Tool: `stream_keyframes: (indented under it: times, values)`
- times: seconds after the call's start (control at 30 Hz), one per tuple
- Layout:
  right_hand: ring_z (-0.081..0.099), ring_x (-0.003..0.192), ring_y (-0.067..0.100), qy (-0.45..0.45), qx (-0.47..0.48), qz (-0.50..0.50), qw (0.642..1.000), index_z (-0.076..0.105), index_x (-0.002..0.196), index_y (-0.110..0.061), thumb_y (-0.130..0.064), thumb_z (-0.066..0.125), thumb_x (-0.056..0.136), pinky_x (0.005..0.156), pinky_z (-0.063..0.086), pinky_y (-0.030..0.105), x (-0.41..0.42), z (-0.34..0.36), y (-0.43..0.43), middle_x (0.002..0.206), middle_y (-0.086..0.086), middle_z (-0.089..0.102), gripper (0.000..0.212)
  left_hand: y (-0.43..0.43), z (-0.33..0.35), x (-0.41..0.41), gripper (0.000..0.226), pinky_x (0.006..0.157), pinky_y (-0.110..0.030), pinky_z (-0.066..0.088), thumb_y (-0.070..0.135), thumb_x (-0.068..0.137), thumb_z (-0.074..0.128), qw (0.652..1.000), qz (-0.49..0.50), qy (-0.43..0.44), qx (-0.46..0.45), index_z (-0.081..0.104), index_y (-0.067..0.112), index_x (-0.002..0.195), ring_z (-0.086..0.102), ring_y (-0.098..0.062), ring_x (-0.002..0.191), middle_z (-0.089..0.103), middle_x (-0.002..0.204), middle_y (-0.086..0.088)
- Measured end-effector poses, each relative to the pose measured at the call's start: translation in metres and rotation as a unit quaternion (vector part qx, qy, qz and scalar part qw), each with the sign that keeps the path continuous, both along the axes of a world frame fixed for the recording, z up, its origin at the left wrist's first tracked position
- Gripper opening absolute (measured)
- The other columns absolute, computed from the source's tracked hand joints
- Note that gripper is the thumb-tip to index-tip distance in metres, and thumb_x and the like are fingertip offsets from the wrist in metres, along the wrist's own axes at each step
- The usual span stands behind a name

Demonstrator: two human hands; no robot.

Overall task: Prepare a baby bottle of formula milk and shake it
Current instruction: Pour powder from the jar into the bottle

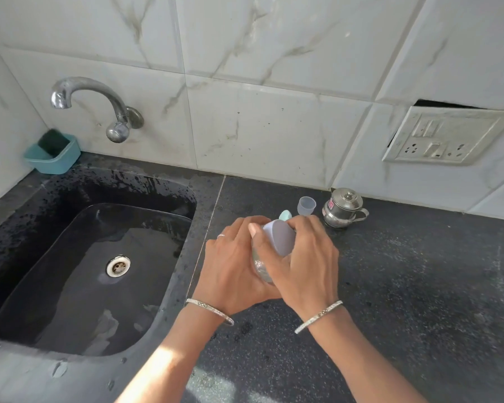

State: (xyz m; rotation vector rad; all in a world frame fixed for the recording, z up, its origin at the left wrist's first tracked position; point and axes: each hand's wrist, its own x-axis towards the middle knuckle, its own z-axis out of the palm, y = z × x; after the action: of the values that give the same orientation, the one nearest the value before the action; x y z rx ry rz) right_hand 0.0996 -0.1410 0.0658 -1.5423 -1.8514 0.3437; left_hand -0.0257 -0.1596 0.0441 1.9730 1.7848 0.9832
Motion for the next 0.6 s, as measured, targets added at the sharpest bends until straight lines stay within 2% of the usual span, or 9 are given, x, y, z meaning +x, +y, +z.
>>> stream_keyframes:
  times: [0.13, 0.27, 0.33, 0.4, 0.43, 0.5, 0.57, 0.6]
  values:
    - [0.056, 0.067, 0.02, 0.026, 0.06, 0.006, 0.998, 0.062, 0.08, -0.01, -0.07, 0.056, 0.075, 0.06, 0.04, 0.028, -0.002, -0.003, 0.003, 0.08, 0.002, 0.059, 0.061, -0.001, -0.001, -0.005, 0.093, 0.086, -0.044, 0.053, 0.068, 0.047, 0.08, 0.999, -0.015, -0.032, -0.007, 0.053, 0.028, 0.127, 0.063, -0.014, 0.111, 0.063, 0.12, 0.016]
    - [0.056, 0.064, 0.019, 0.038, 0.113, 0.036, 0.992, 0.065, 0.079, -0.007, -0.063, 0.062, 0.075, 0.056, 0.044, 0.029, -0.002, -0.003, 0.007, 0.078, 0.002, 0.06, 0.056, 0.003, 0.005, -0.012, 0.091, 0.077, -0.034, 0.055, 0.053, 0.045, 0.089, 0.998, -0.042, -0.047, -0.011, 0.055, 0.027, 0.125, 0.066, -0.007, 0.095, 0.067, 0.107, 0.018]
    - [0.058, 0.065, 0.02, 0.025, 0.145, 0.095, 0.985, 0.067, 0.083, -0.005, -0.057, 0.065, 0.076, 0.057, 0.048, 0.03, 0.003, -0.002, 0.009, 0.08, 0.004, 0.061, 0.053, 0.005, 0.008, -0.021, 0.083, 0.068, -0.025, 0.053, 0.045, 0.044, 0.086, 0.992, -0.09, -0.085, -0.033, 0.058, 0.028, 0.12, 0.066, -0.002, 0.083, 0.068, 0.094, 0.019]
    - [0.061, 0.072, 0.022, 0.003, 0.168, 0.201, 0.965, 0.069, 0.091, -0.003, -0.048, 0.071, 0.076, 0.062, 0.054, 0.035, 0.012, -0.001, 0.014, 0.087, 0.006, 0.063, 0.048, 0.006, 0.008, -0.028, 0.067, 0.062, -0.017, 0.046, 0.032, 0.047, 0.086, 0.98, -0.146, -0.12, -0.062, 0.058, 0.03, 0.107, 0.061, -0.001, 0.071, 0.064, 0.081, 0.019]
    - [0.064, 0.078, 0.022, -0.001, 0.166, 0.263, 0.95, 0.071, 0.097, -0.002, -0.043, 0.075, 0.076, 0.068, 0.055, 0.036, 0.017, 0.001, 0.018, 0.092, 0.007, 0.065, 0.047, 0.005, 0.007, -0.029, 0.061, 0.063, -0.017, 0.044, 0.026, 0.05, 0.086, 0.974, -0.166, -0.135, -0.069, 0.057, 0.03, 0.103, 0.059, -0.002, 0.07, 0.062, 0.08, 0.018]
    - [0.065, 0.096, 0.02, 0.003, 0.114, 0.365, 0.924, 0.07, 0.115, -0.002, -0.04, 0.08, 0.075, 0.083, 0.055, 0.035, 0.029, 0.009, 0.027, 0.106, 0.007, 0.064, 0.056, 0.004, 0.006, -0.031, 0.064, 0.067, -0.023, 0.05, 0.02, 0.053, 0.085, 0.967, -0.179, -0.164, -0.075, 0.057, 0.031, 0.11, 0.064, -0.006, 0.078, 0.065, 0.087, 0.014]
    - [0.062, 0.109, 0.013, 0.021, 0.029, 0.387, 0.921, 0.064, 0.132, -0.008, -0.046, 0.082, 0.075, 0.091, 0.053, 0.03, 0.039, 0.016, 0.032, 0.119, 0.001, 0.06, 0.071, 0.006, 0.005, -0.032, 0.075, 0.074, -0.03, 0.055, 0.023, 0.053, 0.087, 0.969, -0.168, -0.17, -0.065, 0.057, 0.028, 0.121, 0.069, -0.012, 0.087, 0.07, 0.097, 0.01]
    - [0.062, 0.11, 0.011, 0.033, -0.01, 0.36, 0.932, 0.062, 0.137, -0.012, -0.055, 0.078, 0.076, 0.09, 0.054, 0.029, 0.042, 0.018, 0.031, 0.122, -0.004, 0.058, 0.076, 0.008, 0.005, -0.033, 0.079, 0.076, -0.03, 0.057, 0.027, 0.051, 0.089, 0.972, -0.155, -0.169, -0.059, 0.057, 0.028, 0.124, 0.07, -0.012, 0.09, 0.071, 0.1, 0.01]
